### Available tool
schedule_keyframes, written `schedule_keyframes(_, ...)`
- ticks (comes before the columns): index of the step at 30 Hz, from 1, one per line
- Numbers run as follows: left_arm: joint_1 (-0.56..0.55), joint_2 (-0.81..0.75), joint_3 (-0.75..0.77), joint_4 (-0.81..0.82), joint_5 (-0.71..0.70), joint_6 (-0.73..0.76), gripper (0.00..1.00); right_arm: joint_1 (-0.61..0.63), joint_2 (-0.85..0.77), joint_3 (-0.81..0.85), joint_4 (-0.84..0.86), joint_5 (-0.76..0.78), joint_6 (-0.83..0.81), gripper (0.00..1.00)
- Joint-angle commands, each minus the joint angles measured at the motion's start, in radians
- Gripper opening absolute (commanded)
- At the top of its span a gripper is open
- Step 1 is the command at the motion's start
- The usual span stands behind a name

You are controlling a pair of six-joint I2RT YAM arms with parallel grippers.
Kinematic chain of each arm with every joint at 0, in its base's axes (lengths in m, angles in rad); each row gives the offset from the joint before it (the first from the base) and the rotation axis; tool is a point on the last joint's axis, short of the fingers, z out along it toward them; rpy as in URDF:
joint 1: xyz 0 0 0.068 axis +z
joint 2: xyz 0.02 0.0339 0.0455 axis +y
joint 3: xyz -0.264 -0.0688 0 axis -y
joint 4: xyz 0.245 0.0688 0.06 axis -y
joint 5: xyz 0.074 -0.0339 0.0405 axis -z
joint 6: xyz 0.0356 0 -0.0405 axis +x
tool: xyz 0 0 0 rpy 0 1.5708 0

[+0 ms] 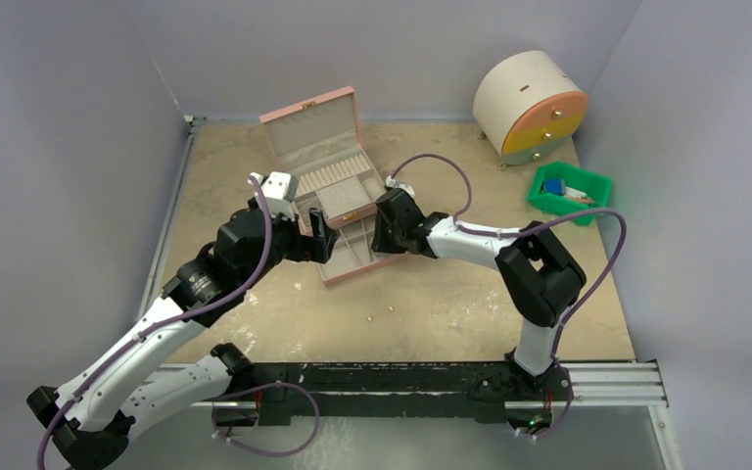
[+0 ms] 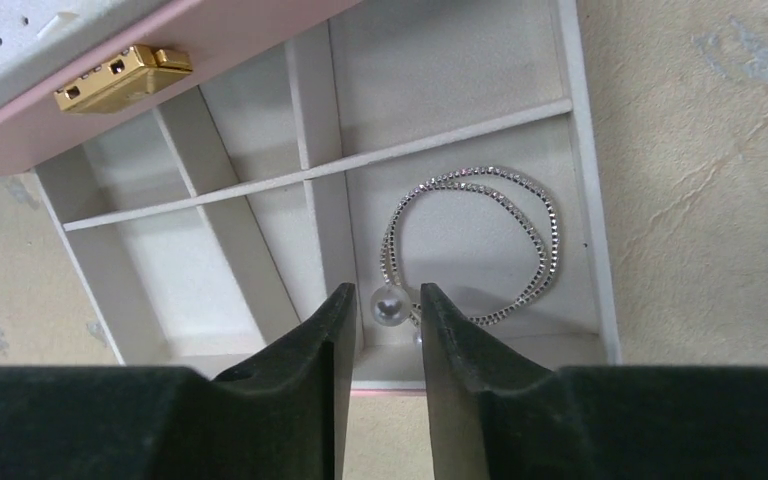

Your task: Organize the mixed jewelry

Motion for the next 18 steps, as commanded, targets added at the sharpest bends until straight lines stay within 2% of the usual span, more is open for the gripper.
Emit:
schedule_keyframes(1,0.003,-0.002,0.002,0.027,-0.019,0.011,0.96,0.000,-0.050,0.037,-0.014,0.043,0.007,0.36)
schedule_keyframes(5,0.003,0.000,0.001,0.026,-0.023,0.011,0.96,-0.001,-0.100,0.027,-0.032,0.047,-0.007,0.41)
schedule_keyframes(18,0.003,0.008,0.002,0.024,-0.035,0.009,0.96,-0.003,-0.380,-0.080,-0.141,0.065,-0.193,0.43)
